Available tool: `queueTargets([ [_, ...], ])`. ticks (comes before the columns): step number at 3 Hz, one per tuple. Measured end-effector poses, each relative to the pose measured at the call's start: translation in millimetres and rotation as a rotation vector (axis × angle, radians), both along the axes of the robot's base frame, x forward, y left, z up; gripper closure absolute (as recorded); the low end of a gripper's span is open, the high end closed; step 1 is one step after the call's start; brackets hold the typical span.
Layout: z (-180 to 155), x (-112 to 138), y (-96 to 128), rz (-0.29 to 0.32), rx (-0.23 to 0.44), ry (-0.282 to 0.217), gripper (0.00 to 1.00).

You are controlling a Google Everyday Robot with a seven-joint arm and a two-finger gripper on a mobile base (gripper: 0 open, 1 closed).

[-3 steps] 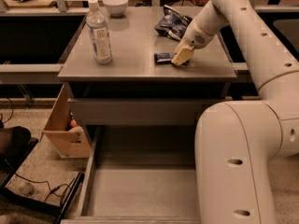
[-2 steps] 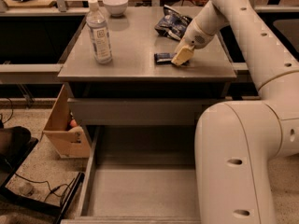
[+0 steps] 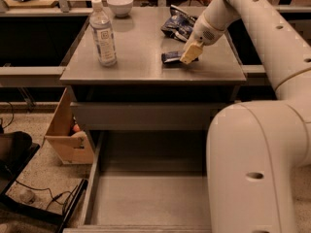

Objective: Place rxbar blueberry into middle drawer

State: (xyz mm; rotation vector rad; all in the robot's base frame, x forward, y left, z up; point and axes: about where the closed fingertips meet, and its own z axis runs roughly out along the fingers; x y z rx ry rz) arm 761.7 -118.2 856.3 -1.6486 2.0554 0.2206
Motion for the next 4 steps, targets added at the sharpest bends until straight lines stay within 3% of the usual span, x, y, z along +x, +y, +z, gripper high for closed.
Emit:
queueTargets([
  [1, 51, -16, -4, -0.083, -0.018, -0.103, 1.0],
  [2, 102, -57, -1, -0.159, 0.004, -0.179, 1.0],
  [3, 101, -111, -17, -0.227, -0.023, -0.152, 1.0],
  [4, 57, -151, -34, -0.295, -0.049, -0.08, 1.0],
])
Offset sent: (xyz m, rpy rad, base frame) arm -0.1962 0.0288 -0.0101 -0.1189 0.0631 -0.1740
